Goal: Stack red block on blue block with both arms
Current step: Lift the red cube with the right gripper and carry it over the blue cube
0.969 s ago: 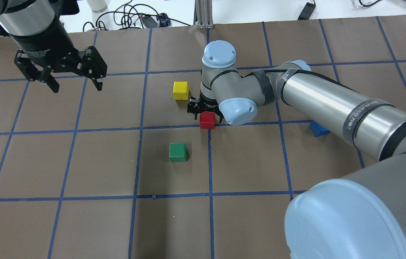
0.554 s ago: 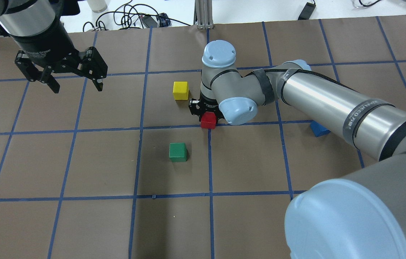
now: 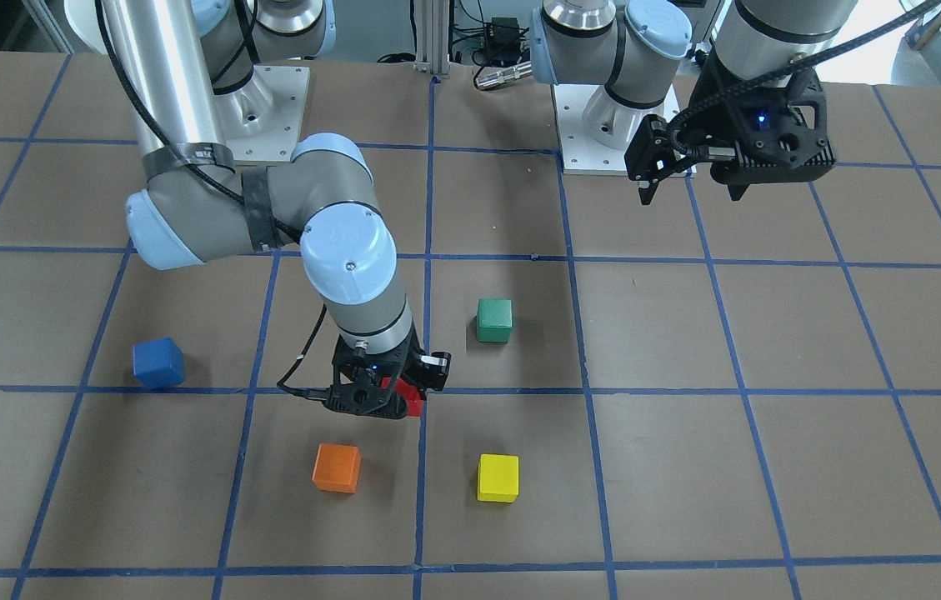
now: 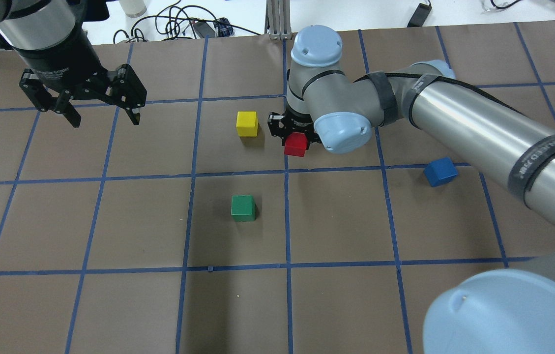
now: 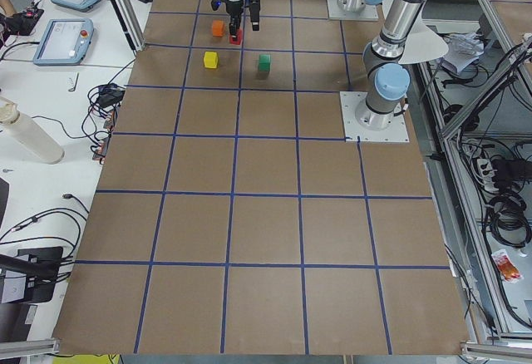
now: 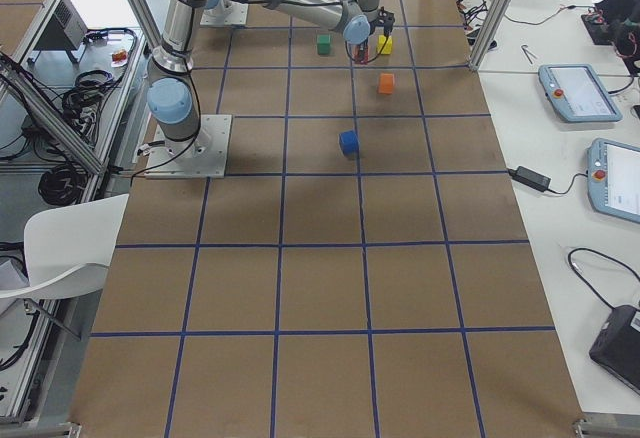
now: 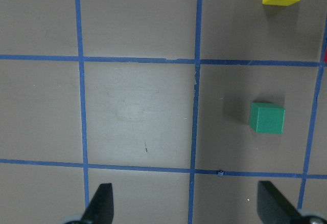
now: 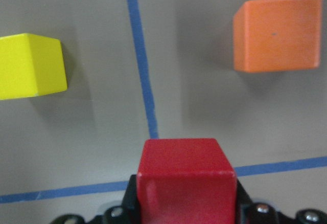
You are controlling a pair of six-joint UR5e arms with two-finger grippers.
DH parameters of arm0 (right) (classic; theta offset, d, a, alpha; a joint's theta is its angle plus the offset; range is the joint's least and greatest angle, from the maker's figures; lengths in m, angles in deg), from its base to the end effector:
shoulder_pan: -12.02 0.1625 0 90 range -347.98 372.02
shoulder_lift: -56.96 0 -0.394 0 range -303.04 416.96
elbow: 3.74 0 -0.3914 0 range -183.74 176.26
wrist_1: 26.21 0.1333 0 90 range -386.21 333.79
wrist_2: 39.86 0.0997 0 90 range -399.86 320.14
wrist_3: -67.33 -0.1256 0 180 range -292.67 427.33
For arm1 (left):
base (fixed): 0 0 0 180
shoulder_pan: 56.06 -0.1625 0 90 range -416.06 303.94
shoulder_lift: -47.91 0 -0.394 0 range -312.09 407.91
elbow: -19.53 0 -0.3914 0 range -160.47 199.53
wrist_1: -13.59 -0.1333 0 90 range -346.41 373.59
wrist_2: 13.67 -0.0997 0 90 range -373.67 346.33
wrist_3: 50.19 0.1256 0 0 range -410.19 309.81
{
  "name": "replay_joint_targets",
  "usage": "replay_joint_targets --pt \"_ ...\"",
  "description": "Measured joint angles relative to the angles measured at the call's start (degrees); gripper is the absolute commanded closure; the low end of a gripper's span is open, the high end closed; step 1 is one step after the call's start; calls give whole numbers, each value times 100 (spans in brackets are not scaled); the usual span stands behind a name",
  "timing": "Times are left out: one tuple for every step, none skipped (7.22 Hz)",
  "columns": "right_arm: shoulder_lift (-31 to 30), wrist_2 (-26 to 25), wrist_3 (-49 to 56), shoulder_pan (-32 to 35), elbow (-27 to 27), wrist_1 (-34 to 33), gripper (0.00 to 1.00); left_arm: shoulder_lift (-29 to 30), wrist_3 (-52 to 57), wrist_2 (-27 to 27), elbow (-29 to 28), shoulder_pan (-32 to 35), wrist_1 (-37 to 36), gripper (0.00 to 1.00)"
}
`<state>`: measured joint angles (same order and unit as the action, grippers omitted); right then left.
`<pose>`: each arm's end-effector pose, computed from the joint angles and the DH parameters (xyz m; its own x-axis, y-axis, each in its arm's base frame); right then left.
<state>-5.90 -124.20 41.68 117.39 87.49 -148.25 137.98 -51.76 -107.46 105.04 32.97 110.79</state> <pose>0.3079 -0.5704 0.2088 -0.9780 0.1733 -0.1164 0.1762 0.9842 -0.0151 -0.1168 -0.4863 0.4567 -0.9969 -0.0410 -0.0673 -0.0442 0.9979 0.0467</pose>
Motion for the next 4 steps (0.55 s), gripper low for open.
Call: replay_joint_targets --pt "-170 -33 214 -261 -92 384 100 18 -15 5 0 7 0 0" --pt "-361 -51 478 -514 -169 754 100 24 -26 6 0 12 0 0" --pt "-548 -62 752 -774 -178 1045 100 24 -28 4 0 15 -2 0" --pt "-723 -67 1151 -1049 -166 1329 100 26 -28 2 0 17 -8 0"
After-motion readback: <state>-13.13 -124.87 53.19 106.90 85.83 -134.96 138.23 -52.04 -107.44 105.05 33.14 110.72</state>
